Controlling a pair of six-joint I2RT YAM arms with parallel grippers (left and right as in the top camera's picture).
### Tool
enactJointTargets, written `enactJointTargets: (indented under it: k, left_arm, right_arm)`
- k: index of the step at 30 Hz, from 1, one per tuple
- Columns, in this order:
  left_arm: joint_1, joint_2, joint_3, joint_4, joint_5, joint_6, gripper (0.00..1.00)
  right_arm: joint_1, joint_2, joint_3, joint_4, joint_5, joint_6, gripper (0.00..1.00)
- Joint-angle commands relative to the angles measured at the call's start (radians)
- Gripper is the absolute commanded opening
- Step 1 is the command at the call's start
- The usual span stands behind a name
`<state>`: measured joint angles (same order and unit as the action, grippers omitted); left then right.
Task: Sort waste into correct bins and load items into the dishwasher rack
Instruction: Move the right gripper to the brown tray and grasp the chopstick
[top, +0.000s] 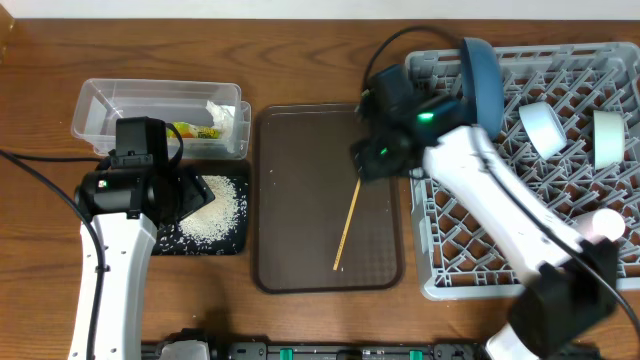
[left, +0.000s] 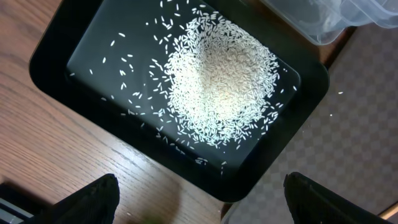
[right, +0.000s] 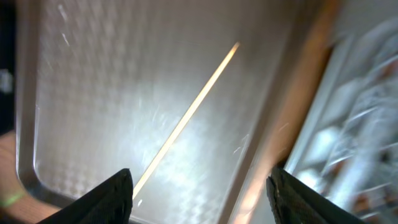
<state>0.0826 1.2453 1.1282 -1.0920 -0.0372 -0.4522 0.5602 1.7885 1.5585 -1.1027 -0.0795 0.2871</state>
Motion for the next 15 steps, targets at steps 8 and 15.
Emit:
enactJointTargets:
  k: [8, 15]
  left_arm:
    - [0.004, -0.003, 0.005, 0.000, -0.019, -0.006, 0.87]
    - [0.004, -0.003, 0.005, 0.000, -0.019, -0.006, 0.87]
  right_arm:
    - [0.153, 0.227, -0.003, -0.032, -0.082, 0.259, 0.70]
    - [0.192, 0.323, -0.003, -0.005, -0.090, 0.336, 0.70]
